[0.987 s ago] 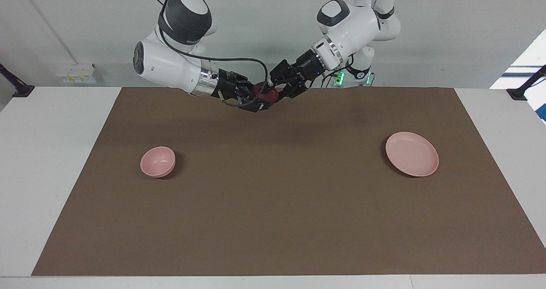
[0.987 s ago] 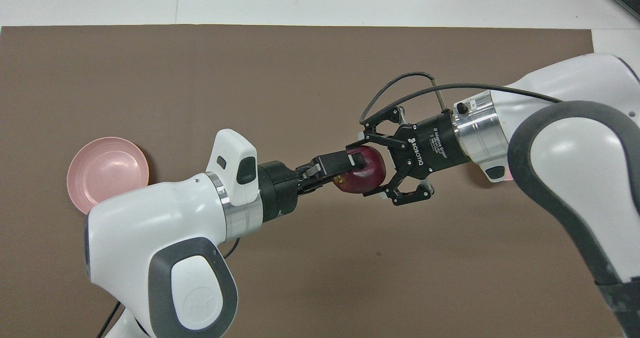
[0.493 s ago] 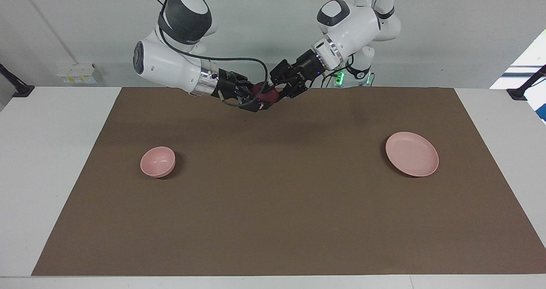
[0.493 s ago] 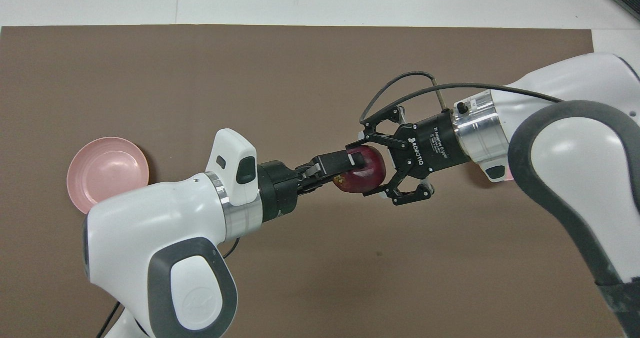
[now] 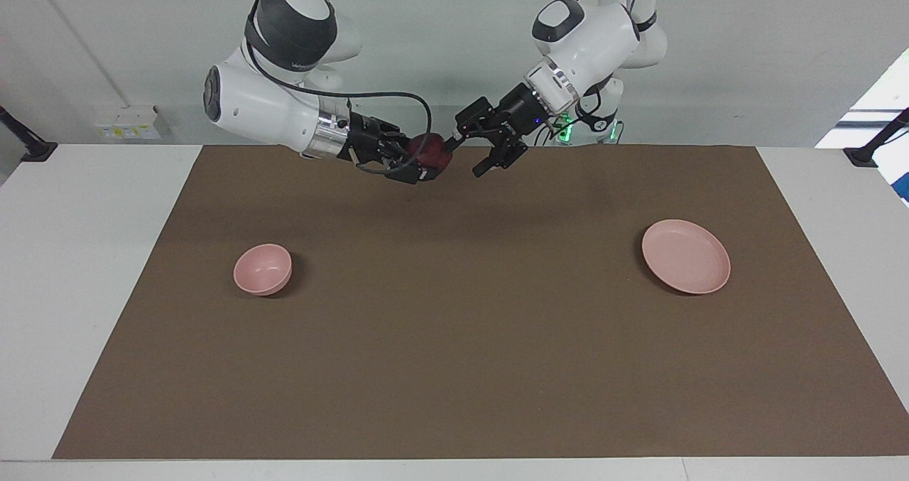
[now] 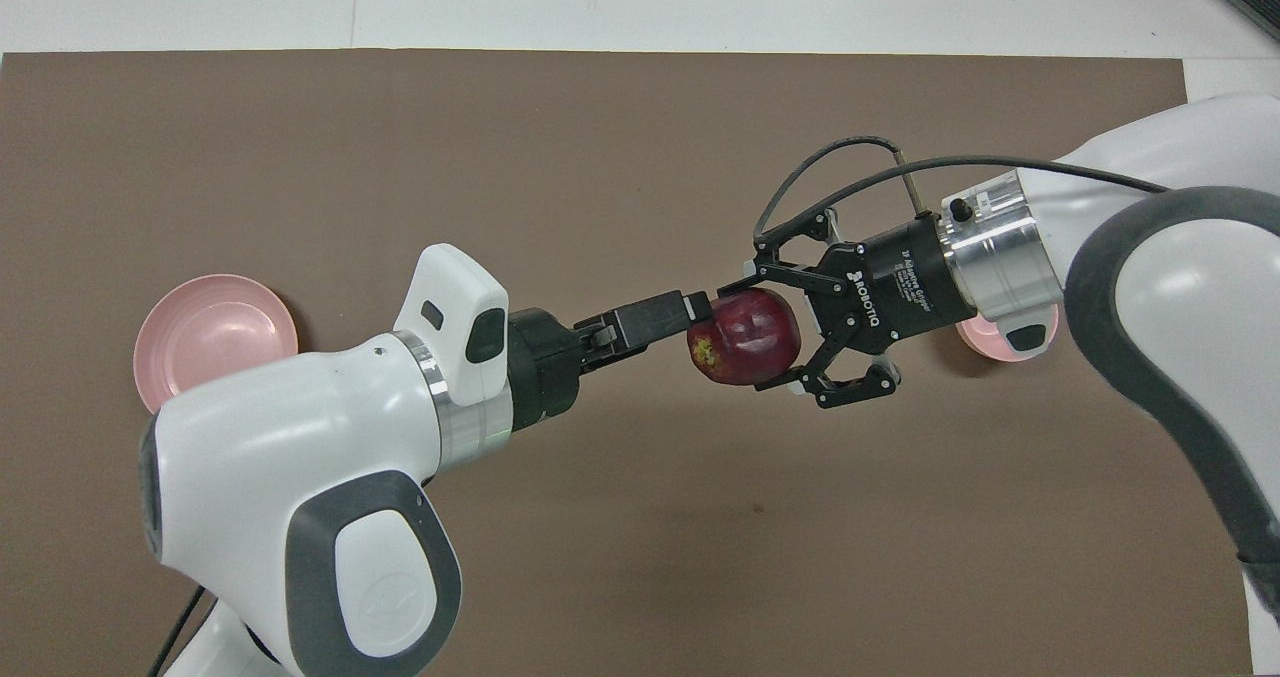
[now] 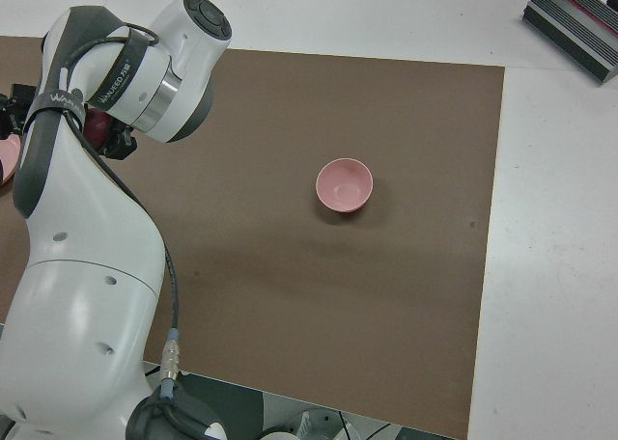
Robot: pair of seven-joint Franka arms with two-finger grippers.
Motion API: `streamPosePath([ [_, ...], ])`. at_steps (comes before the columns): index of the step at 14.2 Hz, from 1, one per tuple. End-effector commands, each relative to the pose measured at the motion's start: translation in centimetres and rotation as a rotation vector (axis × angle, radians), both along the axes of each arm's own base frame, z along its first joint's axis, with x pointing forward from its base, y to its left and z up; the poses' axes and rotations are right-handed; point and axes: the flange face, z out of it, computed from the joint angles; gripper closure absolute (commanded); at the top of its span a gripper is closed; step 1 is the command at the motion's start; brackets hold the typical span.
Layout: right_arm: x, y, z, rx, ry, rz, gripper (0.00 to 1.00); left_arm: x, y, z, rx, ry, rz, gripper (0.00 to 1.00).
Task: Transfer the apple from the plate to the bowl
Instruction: 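Open the left gripper and withdraw while the right gripper pulls the apple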
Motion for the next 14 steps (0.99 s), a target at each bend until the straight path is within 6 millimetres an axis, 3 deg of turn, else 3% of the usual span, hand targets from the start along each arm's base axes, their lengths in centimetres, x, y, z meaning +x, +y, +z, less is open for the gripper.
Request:
streamPosePath([
  [1, -0.4, -2.5, 0.9, -0.042, -0.086, 0.088, 1.00, 0.6, 0.7, 0.1, 0.075, -0.007, -0.059, 0.00],
  [5, 0.0, -6.9, 0.3, -0.130, -0.210, 0.211, 1.00, 1.4, 4.5, -1.8, 0.337, 0.047, -0.229, 0.00],
  [9, 0.4, -10.1, -0.5, -0.221, -0.305, 0.315, 1.00, 3.1, 10.5, -3.2, 0.569, 0.092, -0.272, 0.00],
  [14, 0.4, -12.0, -1.4, -0.310, -0.363, 0.439, 1.00, 5.5, 18.0, -2.9, 0.832, 0.122, -0.273, 0.00],
])
